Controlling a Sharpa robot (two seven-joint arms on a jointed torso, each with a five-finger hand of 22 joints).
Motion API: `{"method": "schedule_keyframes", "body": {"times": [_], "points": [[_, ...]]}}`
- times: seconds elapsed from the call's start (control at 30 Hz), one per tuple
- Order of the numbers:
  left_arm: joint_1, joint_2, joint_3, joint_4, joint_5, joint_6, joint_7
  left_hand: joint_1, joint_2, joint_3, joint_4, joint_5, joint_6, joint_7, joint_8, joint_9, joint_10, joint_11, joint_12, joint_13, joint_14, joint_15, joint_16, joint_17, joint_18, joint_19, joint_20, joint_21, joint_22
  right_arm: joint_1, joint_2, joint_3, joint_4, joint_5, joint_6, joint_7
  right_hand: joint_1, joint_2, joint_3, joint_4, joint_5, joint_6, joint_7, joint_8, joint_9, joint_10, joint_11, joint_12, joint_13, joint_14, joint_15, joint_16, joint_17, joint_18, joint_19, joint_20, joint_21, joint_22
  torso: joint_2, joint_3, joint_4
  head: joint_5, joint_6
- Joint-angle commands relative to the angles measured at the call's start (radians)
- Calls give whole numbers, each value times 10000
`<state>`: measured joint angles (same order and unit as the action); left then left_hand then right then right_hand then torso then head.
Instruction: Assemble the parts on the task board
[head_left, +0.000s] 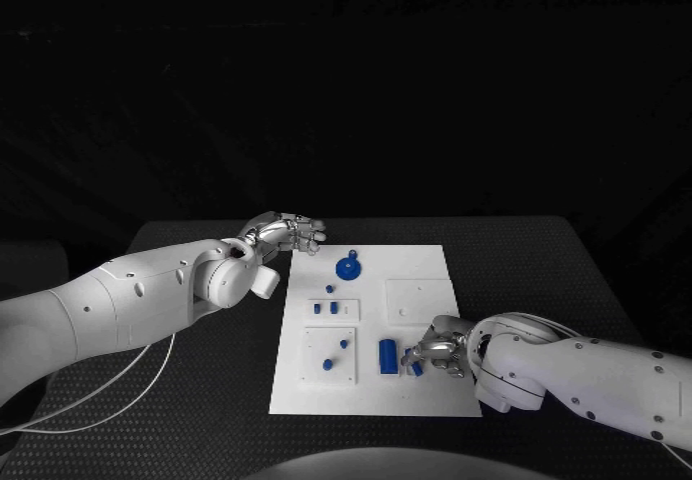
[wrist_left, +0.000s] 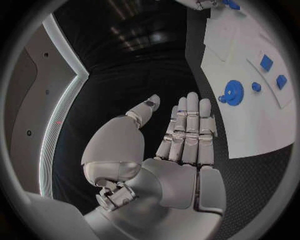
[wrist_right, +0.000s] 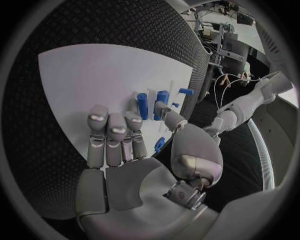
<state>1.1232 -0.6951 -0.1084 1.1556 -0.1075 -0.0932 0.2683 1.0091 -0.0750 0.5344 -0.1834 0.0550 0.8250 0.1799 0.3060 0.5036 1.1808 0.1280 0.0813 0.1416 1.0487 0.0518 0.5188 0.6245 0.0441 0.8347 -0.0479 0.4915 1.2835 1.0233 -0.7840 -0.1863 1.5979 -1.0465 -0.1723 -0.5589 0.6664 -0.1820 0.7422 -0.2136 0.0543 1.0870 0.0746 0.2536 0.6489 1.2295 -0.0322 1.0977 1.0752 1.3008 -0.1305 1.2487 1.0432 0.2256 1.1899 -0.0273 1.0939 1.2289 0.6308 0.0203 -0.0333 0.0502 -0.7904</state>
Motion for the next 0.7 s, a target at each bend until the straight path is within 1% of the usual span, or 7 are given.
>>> {"method": "schedule_keyframes", "body": {"times": [0.03,0.13,0.2,0.3,0.33,0.47,0.7], "points": [[5,5,7,26,45,160,49,-89,1,4,49,-5,-58,2,-26,14,-78,9,63,-12,56,-3,-59,11,95,45,-1,-40,10,-23,8,-3,111,65,181,228,-32,-150,-95,30,-56,-34,-13,-20,19,-48,-54,-64,9,30,-79,-54,12,362,12,-93,-21,-17,-1,2,4,4,-6],[5,-2,7,28,45,165,43,-91,1,3,52,-5,-58,2,-26,15,-78,9,63,-12,57,-3,-60,13,95,45,-1,-41,11,-23,-34,-3,151,65,156,233,-21,-137,-97,61,-55,-30,-17,-16,25,-46,-58,-63,10,30,-83,-55,14,362,13,-102,-22,-21,-6,5,-1,9,-4],[5,-5,7,29,45,165,45,-92,3,3,54,-5,-58,2,-26,15,-78,9,63,-12,58,-3,-61,14,95,45,-1,-42,12,-23,-54,-3,164,65,133,239,13,-72,-86,95,-55,-20,-24,-8,33,-39,-65,-60,13,32,-87,-54,18,362,14,-114,-22,-24,-5,4,1,9,-7],[5,-6,7,29,45,165,43,-94,2,3,57,-5,-59,2,-26,15,-78,10,63,-13,58,-3,-63,16,95,46,-1,-43,13,-23,-111,-3,214,65,136,239,97,199,-43,127,-56,0,-37,6,47,-26,-78,-56,18,34,-96,-54,24,362,12,-134,-21,-28,-2,4,0,8,-12],[5,-8,7,26,45,158,43,-95,3,3,58,-5,-59,2,-26,15,-78,10,63,-13,58,-3,-64,17,95,46,-1,-44,14,-23,-135,-3,238,64,140,237,130,424,15,160,-56,16,-45,14,51,-18,-86,-55,20,35,-100,-56,26,362,5,-140,-26,-32,-3,5,-4,10,-11],[5,-10,7,25,45,162,40,-95,3,3,61,-5,-60,2,-26,16,-79,10,64,-13,58,-3,-67,20,95,46,-1,-46,16,-22,-234,-3,329,64,162,235,117,502,30,153,-56,29,-50,18,54,-11,-90,-53,23,33,-102,-55,32,362,-9,-139,-23,-29,-5,8,-5,10,-7],[5,-10,7,22,45,165,31,-94,1,4,63,-5,-60,2,-26,17,-79,9,65,-13,60,-3,-72,26,96,46,-2,-50,20,-22,-345,-2,436,67,229,277,102,486,37,146,-56,38,-53,20,54,-5,-93,-52,25,32,-104,-55,35,362,-16,-138,-21,-27,-3,12,-7,-5,-17]]}}
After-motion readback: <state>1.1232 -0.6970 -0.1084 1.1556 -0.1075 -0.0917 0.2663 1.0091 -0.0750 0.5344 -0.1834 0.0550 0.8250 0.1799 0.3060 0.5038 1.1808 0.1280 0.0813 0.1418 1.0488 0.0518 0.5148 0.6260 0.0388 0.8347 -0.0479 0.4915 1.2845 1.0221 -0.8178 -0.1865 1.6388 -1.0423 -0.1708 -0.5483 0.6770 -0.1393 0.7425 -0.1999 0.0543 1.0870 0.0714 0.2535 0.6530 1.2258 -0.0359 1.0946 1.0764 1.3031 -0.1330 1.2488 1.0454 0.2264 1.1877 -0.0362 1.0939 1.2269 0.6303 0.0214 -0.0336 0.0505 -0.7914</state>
